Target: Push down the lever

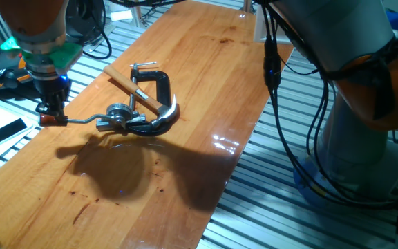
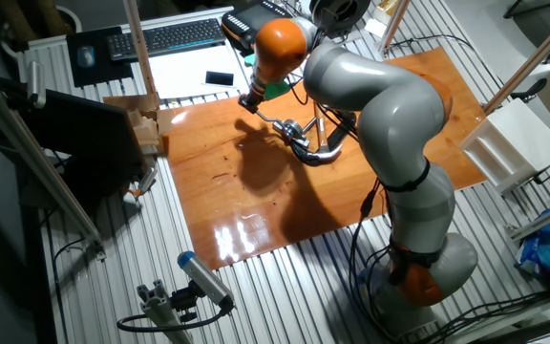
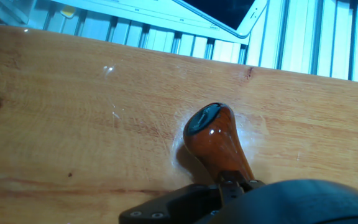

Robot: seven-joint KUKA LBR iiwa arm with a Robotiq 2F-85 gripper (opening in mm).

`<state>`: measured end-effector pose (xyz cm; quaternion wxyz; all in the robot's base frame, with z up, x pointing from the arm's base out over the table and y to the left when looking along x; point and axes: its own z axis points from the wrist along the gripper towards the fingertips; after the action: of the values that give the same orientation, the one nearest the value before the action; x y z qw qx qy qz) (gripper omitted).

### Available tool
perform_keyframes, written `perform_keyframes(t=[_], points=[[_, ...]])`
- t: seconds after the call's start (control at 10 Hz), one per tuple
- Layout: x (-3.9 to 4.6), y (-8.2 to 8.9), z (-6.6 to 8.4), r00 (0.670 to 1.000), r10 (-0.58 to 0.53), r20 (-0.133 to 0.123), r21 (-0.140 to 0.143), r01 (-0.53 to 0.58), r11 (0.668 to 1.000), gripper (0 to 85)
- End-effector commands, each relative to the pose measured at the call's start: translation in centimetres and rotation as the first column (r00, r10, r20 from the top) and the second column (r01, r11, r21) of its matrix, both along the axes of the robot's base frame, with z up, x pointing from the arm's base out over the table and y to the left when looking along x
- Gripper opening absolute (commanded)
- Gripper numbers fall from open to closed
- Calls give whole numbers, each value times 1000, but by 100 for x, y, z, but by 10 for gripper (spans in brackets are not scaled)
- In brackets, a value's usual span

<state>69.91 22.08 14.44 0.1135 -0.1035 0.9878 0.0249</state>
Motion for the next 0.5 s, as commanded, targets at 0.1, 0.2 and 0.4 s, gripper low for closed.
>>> perform_keyframes(t=[0.1,0.2,0.4], points=[[14,8,-33,1000,-6,-5,1,6,1000,0],[24,20,-40,1000,-10,-11,0,10,1000,0],[38,38,-61,1000,-9,-19,-7,9,1000,0]])
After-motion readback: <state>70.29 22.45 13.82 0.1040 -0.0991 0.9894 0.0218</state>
